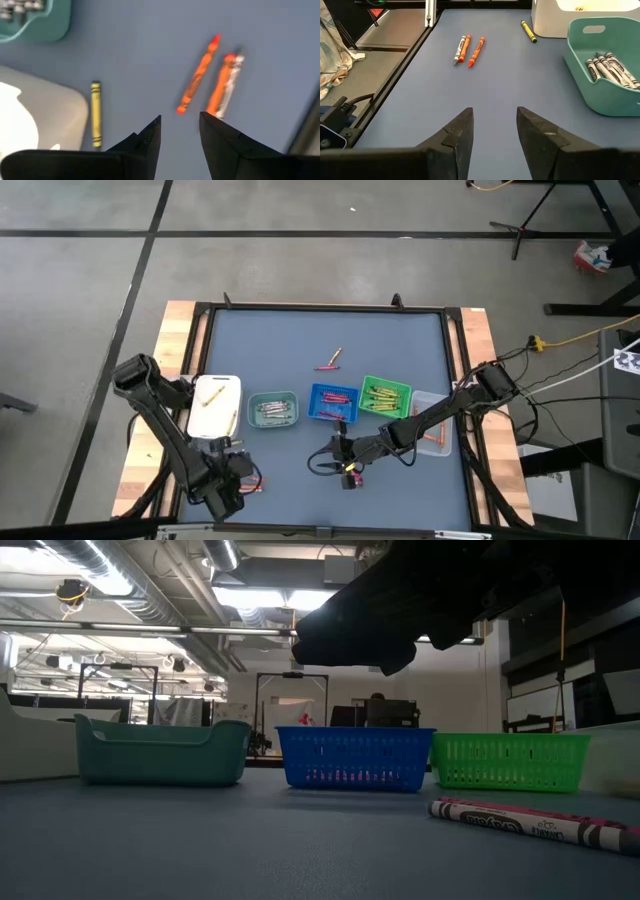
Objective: Sort crayons
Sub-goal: Put the green crayon into the green bin
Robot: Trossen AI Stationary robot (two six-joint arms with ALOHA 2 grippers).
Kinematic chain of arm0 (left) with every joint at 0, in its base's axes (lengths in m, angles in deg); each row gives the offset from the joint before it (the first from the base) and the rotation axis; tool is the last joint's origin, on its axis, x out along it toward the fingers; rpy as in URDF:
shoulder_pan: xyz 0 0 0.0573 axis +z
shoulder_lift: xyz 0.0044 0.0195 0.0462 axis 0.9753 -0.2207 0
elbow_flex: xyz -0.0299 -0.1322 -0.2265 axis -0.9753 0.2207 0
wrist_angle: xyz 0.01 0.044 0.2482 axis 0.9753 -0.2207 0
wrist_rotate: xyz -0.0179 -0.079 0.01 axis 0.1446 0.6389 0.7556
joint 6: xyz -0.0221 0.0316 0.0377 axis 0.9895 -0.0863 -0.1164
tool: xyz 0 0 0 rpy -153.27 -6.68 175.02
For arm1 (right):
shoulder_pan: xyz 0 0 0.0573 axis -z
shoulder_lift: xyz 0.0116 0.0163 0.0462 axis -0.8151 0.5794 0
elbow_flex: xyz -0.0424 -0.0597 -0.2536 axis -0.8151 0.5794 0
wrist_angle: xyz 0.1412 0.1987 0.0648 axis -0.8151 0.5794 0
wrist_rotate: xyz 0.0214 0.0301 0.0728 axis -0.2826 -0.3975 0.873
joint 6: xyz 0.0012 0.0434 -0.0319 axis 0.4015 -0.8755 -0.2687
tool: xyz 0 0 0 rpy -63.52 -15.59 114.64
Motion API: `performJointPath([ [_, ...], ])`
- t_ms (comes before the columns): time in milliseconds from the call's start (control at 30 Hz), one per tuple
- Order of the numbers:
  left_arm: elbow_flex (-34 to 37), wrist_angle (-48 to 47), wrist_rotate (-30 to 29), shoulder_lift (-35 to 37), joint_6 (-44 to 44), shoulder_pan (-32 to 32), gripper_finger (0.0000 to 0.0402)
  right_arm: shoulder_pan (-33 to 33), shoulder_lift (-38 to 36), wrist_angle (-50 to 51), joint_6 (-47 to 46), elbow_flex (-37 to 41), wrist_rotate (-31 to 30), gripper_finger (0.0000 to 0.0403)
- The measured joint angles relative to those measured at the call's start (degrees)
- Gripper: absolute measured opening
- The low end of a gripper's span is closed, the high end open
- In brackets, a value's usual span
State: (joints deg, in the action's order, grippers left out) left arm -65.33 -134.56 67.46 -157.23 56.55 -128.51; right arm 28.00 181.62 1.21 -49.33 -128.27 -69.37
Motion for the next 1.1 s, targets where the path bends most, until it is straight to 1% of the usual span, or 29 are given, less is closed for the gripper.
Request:
performJointPath([
  [267,0.0,-4.7,-1.0,-6.1,0.1,-1.3,0.0117,0.0,0.0,0.0,0.0,0.0,0.2,0.0150],
  [533,0.2,-7.4,-6.3,-11.0,0.1,1.3,0.0117,0.0,0.0,0.0,0.0,0.0,0.2,0.0150],
  [667,3.2,-6.9,-6.5,-11.3,0.2,3.3,0.0117,0.0,0.0,0.0,0.0,0.0,0.1,0.0150],
  [867,9.1,-6.6,-6.3,-11.3,3.6,5.1,0.0117,0.0,0.0,0.0,0.0,0.0,0.1,0.0150],
  [1100,11.7,-4.2,-6.2,-11.0,3.3,6.2,0.0117,0.0,0.0,0.0,0.0,0.0,-0.1,0.0150],
])
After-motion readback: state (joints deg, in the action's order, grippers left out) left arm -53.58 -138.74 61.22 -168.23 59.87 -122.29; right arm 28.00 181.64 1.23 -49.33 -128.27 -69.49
